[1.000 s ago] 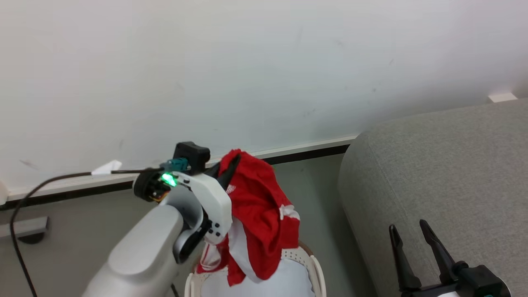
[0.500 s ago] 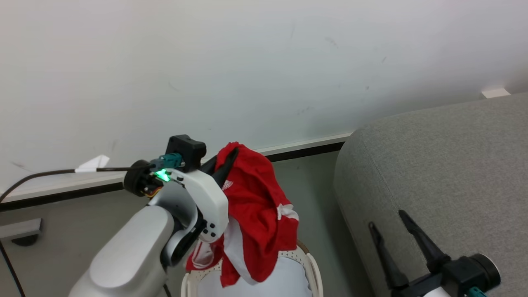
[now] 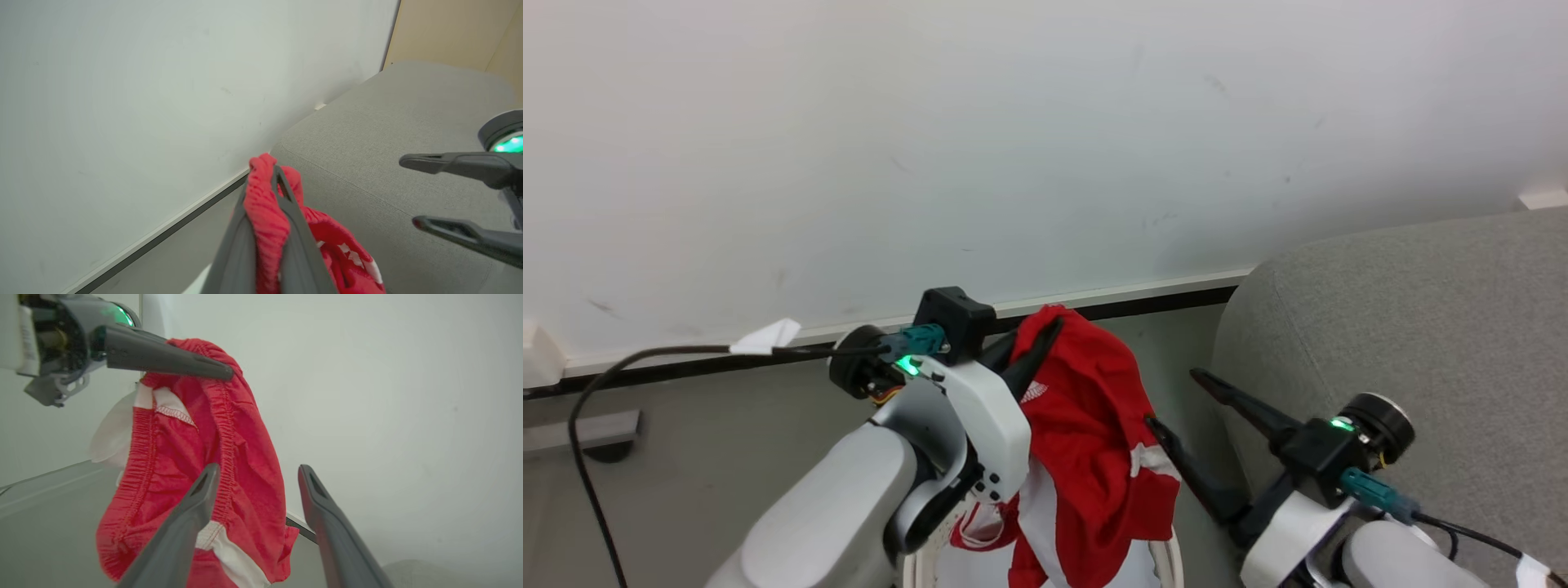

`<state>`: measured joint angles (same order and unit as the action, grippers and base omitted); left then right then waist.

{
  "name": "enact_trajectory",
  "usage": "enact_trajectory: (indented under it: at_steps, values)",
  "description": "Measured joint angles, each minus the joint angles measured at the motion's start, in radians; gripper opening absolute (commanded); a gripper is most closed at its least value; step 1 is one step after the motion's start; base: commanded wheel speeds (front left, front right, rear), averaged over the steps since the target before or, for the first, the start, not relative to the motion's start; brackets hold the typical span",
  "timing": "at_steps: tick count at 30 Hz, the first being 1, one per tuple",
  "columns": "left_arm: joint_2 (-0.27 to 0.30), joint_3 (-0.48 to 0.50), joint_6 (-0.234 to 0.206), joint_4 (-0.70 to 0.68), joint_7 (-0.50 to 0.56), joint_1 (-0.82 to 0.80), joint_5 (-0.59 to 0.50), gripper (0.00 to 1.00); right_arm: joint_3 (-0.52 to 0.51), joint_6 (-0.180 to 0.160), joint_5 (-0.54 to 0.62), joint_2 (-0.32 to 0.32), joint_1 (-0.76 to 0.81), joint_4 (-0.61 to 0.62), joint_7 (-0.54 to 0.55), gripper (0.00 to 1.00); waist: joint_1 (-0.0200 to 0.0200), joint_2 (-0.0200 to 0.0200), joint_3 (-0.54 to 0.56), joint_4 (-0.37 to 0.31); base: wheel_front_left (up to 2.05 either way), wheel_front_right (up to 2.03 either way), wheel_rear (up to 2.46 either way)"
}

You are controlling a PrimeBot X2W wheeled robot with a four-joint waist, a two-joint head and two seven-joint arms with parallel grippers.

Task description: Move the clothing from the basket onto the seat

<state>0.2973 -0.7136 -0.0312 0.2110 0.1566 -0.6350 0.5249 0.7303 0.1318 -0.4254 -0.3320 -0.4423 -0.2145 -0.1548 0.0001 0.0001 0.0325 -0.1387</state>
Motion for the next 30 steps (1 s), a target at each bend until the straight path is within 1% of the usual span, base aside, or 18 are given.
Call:
enact_trajectory:
  at_steps: [4, 6, 8, 13, 17, 18, 19, 24, 30]
  values:
    - [-0.019, -0.023, 0.006, -0.004, 0.002, -0.001, -0.002, 0.0, 0.105, 0.0, -0.042, 0.043, -0.084, -0.102, 0.001, 1.0, 0.0, 0.0, 0.007, 0.018, 0.0, 0.0, 0.0]
    - [-0.031, -0.038, 0.013, -0.006, 0.007, -0.003, -0.002, 0.0, 0.143, 0.0, -0.072, 0.072, -0.12, -0.168, -0.003, 1.0, 0.0, 0.0, 0.01, 0.025, 0.0, 0.0, 0.0]
    - [-0.04, -0.048, 0.018, -0.011, 0.011, -0.007, -0.002, 0.0, 0.185, 0.0, -0.078, 0.101, -0.161, -0.241, -0.005, 1.0, 0.0, 0.0, 0.012, 0.031, 0.0, 0.0, 0.0]
    - [-0.056, -0.06, 0.022, -0.018, 0.019, -0.021, -0.003, 0.0, 0.239, 0.0, -0.105, 0.198, -0.243, -0.44, -0.023, 1.0, 0.0, 0.0, 0.015, 0.036, 0.0, 0.0, 0.0]
    - [-0.066, -0.064, 0.028, -0.02, 0.02, -0.025, 0.004, 0.0, 0.282, 0.0, -0.156, 0.251, -0.266, -0.566, -0.033, 1.0, 0.0, 0.0, 0.015, 0.038, 0.0, 0.0, 0.0]
    - [-0.068, -0.066, 0.03, -0.019, 0.021, -0.026, 0.005, 0.0, 0.288, 0.0, -0.181, 0.259, -0.272, -0.588, -0.039, 0.48, 0.0, 0.0, 0.015, 0.039, 0.0, 0.0, 0.0]
    - [-0.069, -0.066, 0.03, -0.019, 0.022, -0.028, 0.005, 0.0, 0.288, 0.0, -0.209, 0.265, -0.276, -0.601, -0.049, 0.0, 0.0, 0.0, 0.015, 0.039, 0.0, 0.0, 0.0]
    - [-0.068, -0.063, 0.027, -0.012, 0.018, -0.036, 0.006, 0.0, 0.336, 0.0, -0.308, 0.277, -0.298, -0.615, -0.077, 0.0, 0.0, 0.0, 0.012, 0.036, 0.0, 0.0, 0.0]
    - [-0.053, -0.056, 0.015, 0.01, 0.01, -0.032, 0.007, 0.0, 0.34, 0.0, -0.353, 0.278, -0.323, -0.635, -0.103, 0.0, 0.0, 0.0, 0.006, 0.024, 0.0, 0.0, 0.0]
